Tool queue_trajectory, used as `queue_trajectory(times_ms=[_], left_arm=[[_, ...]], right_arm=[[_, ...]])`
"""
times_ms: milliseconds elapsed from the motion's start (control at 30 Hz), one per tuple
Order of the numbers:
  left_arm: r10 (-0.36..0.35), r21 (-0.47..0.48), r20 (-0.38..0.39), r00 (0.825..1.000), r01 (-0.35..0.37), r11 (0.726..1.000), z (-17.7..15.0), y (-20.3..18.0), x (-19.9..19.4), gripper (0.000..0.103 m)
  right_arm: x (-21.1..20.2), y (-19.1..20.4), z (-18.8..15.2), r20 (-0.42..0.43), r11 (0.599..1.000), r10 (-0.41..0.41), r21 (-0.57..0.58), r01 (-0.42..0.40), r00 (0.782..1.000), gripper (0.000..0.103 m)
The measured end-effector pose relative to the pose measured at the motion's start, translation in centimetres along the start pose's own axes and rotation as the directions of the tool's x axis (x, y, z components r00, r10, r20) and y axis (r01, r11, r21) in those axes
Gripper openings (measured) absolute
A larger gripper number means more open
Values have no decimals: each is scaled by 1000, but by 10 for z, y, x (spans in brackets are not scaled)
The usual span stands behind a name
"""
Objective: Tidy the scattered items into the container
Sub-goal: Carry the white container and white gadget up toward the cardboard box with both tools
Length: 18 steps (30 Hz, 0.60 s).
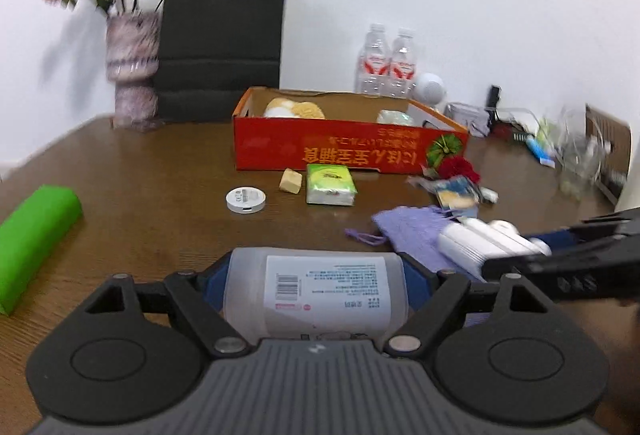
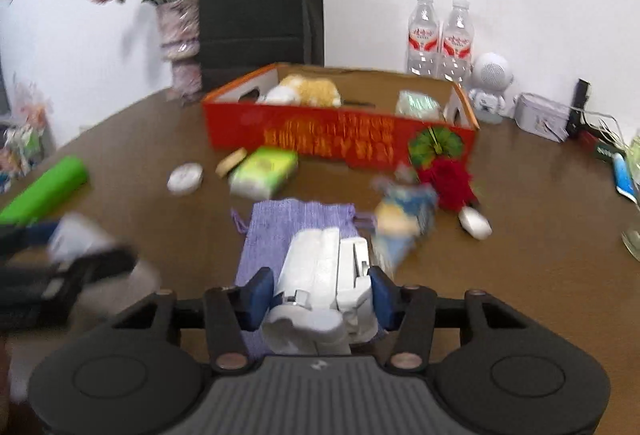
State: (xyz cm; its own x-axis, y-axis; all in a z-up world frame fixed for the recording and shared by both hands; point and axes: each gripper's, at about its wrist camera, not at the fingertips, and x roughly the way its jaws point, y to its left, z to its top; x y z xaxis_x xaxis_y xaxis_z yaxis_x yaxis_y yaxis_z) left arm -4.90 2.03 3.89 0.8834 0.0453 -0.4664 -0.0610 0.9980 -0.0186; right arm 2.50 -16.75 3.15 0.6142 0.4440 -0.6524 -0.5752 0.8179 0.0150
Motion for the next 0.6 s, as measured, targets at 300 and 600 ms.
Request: queue_trajectory(times_ms=[300, 600], left_arm=[[2, 30, -133, 991, 2, 1000, -17, -6, 10, 92], [30, 97, -167, 986, -14, 995, -19, -18, 14, 84]], right_arm=[[-9, 16, -13, -11, 992, -111, -56, 110, 994, 54], [9, 17, -9, -39, 988, -136, -73, 133, 990, 54]])
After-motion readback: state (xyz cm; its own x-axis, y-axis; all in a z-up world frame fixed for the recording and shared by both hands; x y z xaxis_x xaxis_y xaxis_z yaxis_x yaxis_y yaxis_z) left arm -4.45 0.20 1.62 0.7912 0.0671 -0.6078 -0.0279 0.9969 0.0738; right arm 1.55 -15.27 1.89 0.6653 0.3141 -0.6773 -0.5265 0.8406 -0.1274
